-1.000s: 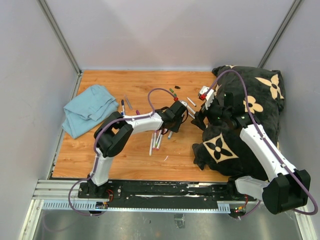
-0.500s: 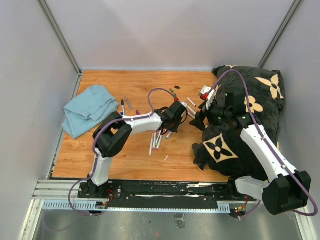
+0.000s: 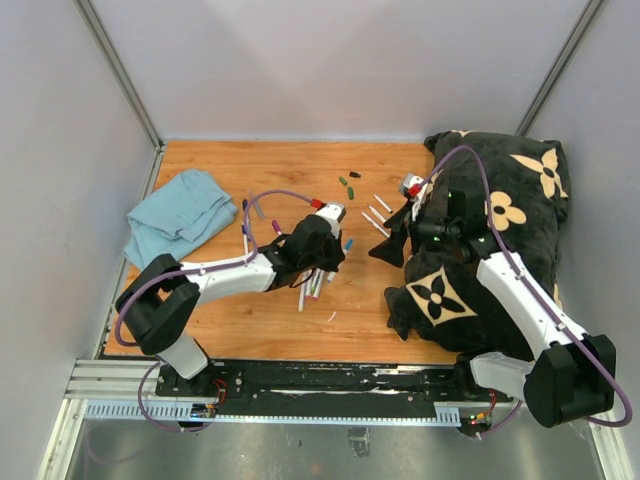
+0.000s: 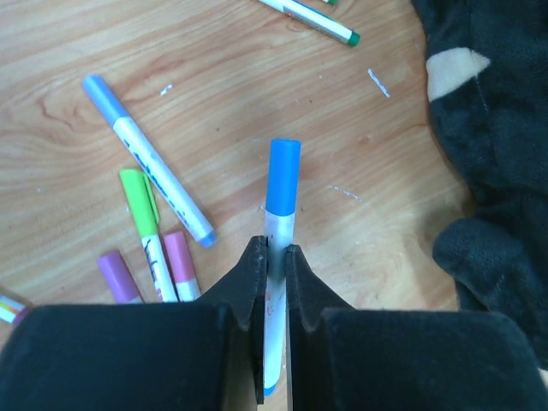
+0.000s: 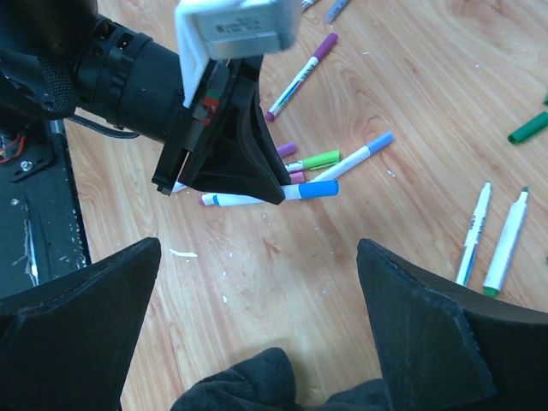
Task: Open the pen caps
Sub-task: Pick up the pen from the center of the board.
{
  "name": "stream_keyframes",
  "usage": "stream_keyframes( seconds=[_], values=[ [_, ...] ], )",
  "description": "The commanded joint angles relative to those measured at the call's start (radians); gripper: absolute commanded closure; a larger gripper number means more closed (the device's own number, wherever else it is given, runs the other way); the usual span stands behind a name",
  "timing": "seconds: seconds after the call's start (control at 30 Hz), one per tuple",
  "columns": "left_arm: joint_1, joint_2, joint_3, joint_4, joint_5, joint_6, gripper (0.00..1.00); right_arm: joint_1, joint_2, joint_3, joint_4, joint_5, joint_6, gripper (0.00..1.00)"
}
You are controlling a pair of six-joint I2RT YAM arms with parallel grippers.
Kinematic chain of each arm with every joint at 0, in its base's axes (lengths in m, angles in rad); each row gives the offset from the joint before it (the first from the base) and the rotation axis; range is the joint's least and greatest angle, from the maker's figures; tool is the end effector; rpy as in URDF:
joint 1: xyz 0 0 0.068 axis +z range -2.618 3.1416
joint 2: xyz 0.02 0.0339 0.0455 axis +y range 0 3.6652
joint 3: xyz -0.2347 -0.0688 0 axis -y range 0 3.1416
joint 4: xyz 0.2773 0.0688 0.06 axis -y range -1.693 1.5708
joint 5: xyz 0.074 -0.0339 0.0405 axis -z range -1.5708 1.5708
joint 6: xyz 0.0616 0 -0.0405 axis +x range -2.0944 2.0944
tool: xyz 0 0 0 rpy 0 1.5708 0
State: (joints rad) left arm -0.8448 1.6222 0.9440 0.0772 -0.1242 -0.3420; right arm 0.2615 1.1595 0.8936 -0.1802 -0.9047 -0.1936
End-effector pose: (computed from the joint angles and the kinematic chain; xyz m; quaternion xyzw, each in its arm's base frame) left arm 0.2693 -0.2919 0.1442 0.1916 0.8625 -0.2146 0.4164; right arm 0.2875 0.1271 0.2653 -0.3987 0.6887 0.3858 0.4667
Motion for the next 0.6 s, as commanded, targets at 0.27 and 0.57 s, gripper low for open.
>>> stream_keyframes(
  seconds=[0.27, 0.57],
  values=[
    [0.06, -0.271, -0.324, 0.427, 0.047, -0.16, 0.99, -0.009, 0.051, -0.066, 0.193, -0.14, 0.193, 0.02],
    [0.085, -0.342, -0.483, 0.629, 0.056, -0.274, 0.99, 0.045, 0.121, -0.082, 0.23, -0.148, 0.211, 0.01]
  ],
)
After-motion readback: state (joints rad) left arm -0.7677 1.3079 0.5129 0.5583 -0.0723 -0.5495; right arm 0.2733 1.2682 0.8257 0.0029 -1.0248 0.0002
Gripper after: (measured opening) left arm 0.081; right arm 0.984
